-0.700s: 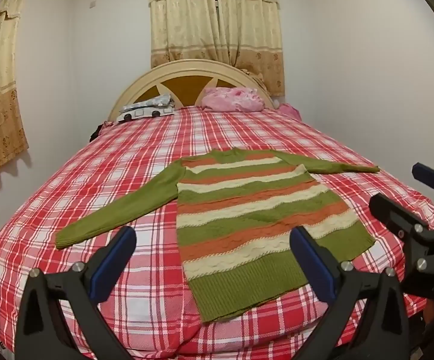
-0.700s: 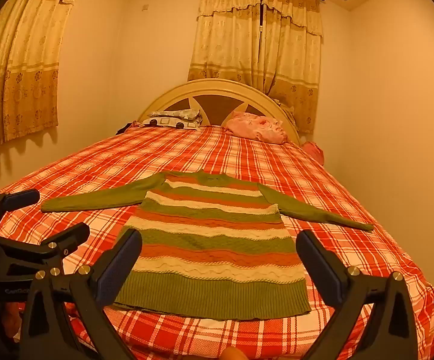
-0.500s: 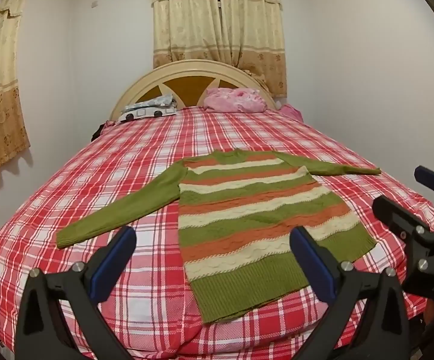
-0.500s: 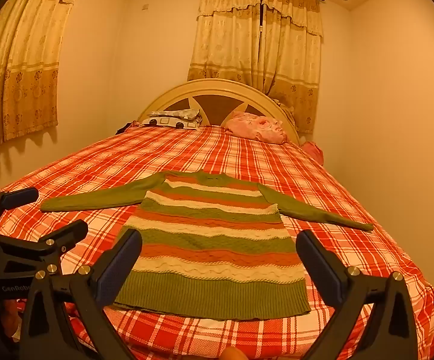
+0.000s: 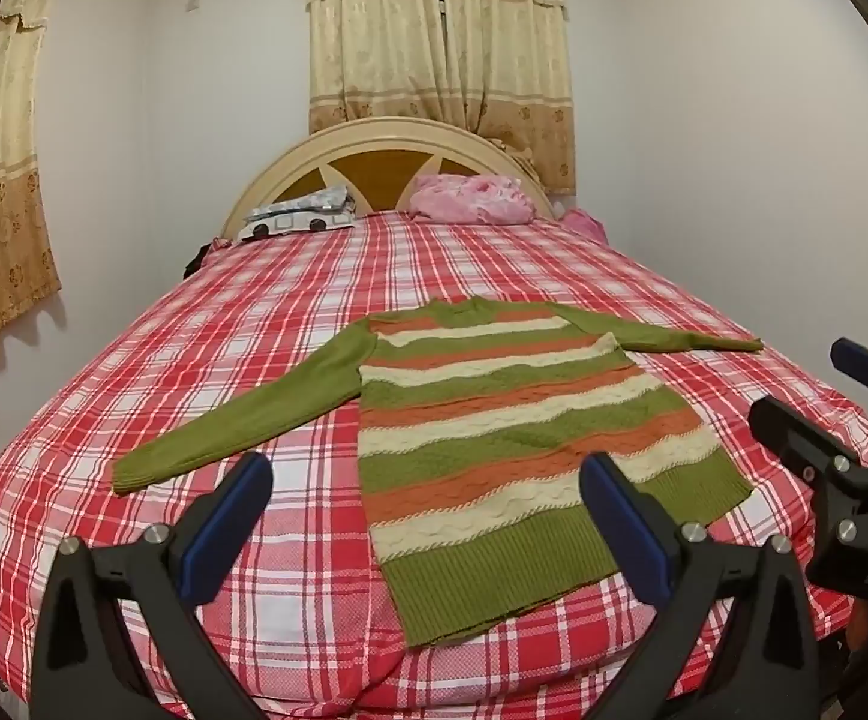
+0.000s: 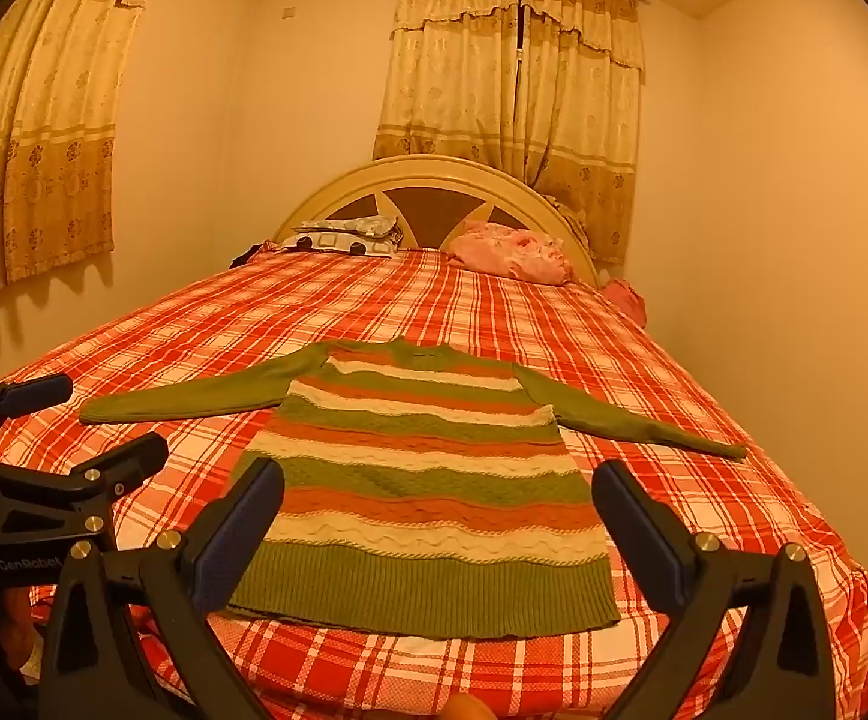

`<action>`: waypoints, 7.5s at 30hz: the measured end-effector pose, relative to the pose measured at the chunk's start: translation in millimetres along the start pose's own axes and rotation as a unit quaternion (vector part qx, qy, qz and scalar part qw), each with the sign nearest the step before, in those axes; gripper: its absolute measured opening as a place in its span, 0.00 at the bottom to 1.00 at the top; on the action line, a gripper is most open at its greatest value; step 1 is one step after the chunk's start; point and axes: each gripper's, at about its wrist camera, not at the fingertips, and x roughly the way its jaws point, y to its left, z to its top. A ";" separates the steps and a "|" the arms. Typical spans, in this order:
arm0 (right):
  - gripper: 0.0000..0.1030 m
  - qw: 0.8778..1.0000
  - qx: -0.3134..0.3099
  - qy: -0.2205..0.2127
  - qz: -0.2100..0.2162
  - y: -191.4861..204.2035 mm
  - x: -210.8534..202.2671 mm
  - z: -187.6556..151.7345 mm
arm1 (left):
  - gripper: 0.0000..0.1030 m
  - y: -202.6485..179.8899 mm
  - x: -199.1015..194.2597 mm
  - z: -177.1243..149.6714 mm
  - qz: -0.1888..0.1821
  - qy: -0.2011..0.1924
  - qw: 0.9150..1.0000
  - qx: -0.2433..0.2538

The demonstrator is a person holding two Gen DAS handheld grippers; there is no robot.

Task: Fold small clothes

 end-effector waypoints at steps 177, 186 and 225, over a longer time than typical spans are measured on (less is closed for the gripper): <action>0.53 0.965 0.041 0.193 0.171 -73.2 415.1 78.3 | 1.00 24.1 313.2 65.1 -0.104 0.115 0.987 -0.031; 0.53 0.932 0.108 0.254 0.236 -71.2 477.7 48.6 | 1.00 39.3 345.6 80.1 -0.037 0.128 0.991 -0.024; 0.63 0.876 0.061 0.241 0.413 2.6 390.5 -0.2 | 0.69 29.1 411.6 72.8 -0.080 0.194 0.977 -0.032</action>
